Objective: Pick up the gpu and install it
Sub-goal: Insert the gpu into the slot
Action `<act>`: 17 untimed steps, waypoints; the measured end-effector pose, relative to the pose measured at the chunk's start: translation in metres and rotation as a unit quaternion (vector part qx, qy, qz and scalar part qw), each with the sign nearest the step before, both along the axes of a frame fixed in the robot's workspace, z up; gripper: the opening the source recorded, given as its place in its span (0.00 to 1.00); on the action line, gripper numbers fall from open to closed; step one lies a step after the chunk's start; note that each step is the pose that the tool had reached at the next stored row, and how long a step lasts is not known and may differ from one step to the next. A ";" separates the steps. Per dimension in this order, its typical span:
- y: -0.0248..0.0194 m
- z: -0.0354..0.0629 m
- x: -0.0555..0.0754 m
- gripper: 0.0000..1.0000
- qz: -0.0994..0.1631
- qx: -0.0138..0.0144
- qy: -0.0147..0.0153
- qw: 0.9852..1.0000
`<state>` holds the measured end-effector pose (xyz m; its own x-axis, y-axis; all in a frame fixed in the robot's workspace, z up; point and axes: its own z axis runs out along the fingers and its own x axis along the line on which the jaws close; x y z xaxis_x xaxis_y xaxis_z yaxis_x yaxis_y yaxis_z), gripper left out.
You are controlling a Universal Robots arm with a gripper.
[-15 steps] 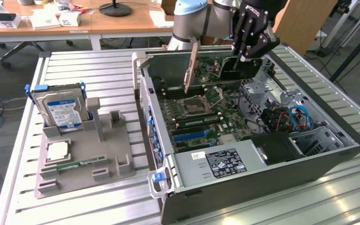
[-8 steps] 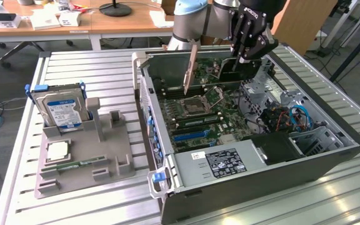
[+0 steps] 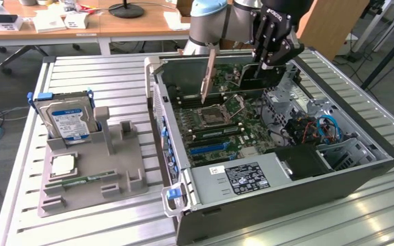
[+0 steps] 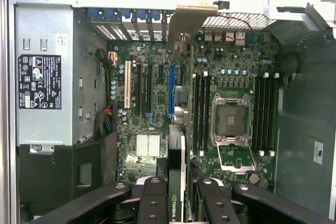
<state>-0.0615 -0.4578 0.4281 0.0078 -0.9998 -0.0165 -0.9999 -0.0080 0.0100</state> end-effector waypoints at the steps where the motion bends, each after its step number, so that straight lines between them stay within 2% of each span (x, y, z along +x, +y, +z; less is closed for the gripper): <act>1: 0.0001 -0.0011 0.000 0.26 0.000 0.000 0.000 1.000; 12: 0.0001 -0.0198 -0.001 0.26 0.000 0.000 0.000 1.000; 17: 0.0001 -0.0208 -0.001 0.26 0.000 0.000 0.000 1.000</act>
<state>-0.0623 -0.4578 0.4073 0.0080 -0.9998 -0.0163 -0.9999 -0.0081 0.0096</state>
